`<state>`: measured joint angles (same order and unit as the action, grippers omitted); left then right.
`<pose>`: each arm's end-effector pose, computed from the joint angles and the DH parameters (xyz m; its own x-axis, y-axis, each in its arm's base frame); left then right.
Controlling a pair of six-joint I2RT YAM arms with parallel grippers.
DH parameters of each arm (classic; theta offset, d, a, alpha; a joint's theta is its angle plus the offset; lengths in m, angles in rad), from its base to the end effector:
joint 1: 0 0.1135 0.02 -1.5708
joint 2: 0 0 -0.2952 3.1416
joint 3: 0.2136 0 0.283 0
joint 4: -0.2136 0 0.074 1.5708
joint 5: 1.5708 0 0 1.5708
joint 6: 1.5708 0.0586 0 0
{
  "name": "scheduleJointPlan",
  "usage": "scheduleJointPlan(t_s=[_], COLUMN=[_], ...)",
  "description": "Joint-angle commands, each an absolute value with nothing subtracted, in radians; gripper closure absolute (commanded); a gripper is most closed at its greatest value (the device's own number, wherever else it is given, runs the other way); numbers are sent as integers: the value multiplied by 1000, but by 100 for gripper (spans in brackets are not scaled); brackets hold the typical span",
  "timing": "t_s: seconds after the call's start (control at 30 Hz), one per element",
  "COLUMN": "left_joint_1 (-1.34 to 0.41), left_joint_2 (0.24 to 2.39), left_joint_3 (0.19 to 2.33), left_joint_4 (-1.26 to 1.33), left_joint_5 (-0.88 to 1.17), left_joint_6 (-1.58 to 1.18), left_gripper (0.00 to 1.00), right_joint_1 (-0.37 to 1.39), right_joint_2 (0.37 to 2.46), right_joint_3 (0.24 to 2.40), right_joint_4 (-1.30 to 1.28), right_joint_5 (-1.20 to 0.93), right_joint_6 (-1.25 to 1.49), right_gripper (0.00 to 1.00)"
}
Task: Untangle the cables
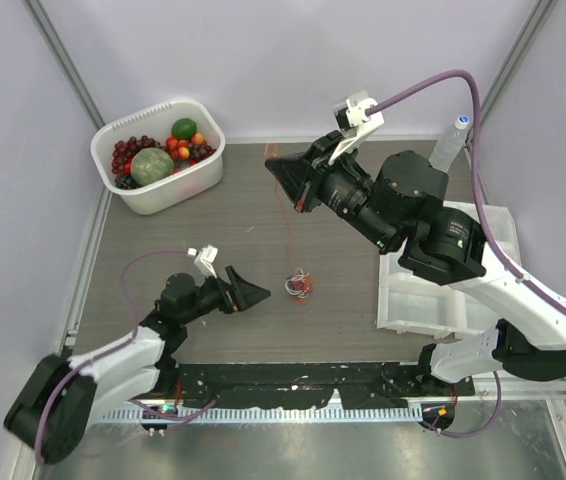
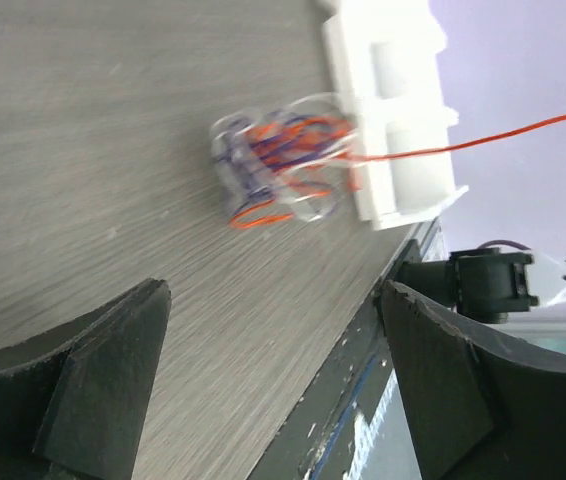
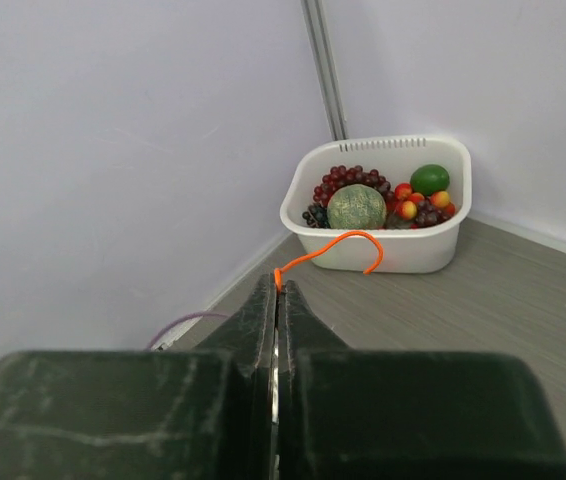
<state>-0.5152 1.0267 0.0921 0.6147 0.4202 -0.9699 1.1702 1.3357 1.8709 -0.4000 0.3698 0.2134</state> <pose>0.1630 -0.1197 0.1392 -0.8037 -0.4103 -0.4309 0.2192 0.4691 -0.8555 0.1310 0.2551 0.6106 -0.1009 0.2682 -0.9581 -0.7137 0.6514 0.2575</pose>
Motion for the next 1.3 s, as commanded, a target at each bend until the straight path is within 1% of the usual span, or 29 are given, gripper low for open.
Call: scheduleJointPlan(t_s=[0.0,0.07,0.1,0.17,0.23,0.37,0.4,0.5,0.57,0.7,0.73,0.83,0.93,1.07,1.2,1.27], left_joint_1=[-528,-548,-566,-607,-643,-722,-754,-813,-815,-815,-816,-813,-810,-769,-744,-744], left_joint_2=[717,588,537,499,547,743,791,931,1027,1230,1277,1426,1474,1494,1486,1479], left_joint_3=[113,129,136,158,192,271,288,372,411,442,433,419,451,446,333,296], left_joint_4=[484,421,422,439,460,575,601,588,610,646,694,827,825,840,1012,1081], left_joint_5=[407,356,330,263,229,181,137,-24,-54,-176,-204,-224,-264,-278,-239,-229], left_joint_6=[-813,-752,-723,-634,-576,-536,-507,-465,-456,-518,-538,-538,-529,-567,-615,-624], left_gripper=[8,5,2,1,0,0,0,6,11,32,34,35,37,40,40,40], right_joint_1=[1170,1169,1169,1167,1167,1167,1167,1167,1167,1167,1167,1166,1167,1167,1167,1167], right_joint_2=[1307,1304,1302,1296,1293,1286,1282,1267,1266,1281,1285,1304,1301,1261,1235,1209], right_joint_3=[1849,1822,1815,1798,1790,1798,1802,1807,1827,1919,1940,2090,2180,2183,2184,2149], right_joint_4=[-384,-376,-373,-359,-348,-347,-345,-338,-337,-337,-337,-339,-289,-197,-167,-164], right_joint_5=[423,425,423,420,414,377,368,330,296,242,227,174,114,80,119,149], right_joint_6=[204,213,221,230,236,253,262,276,287,298,301,296,295,282,239,216], right_gripper=[99,99,99,99,99,99,99,99,99,99,99,99,99,99,99,99])
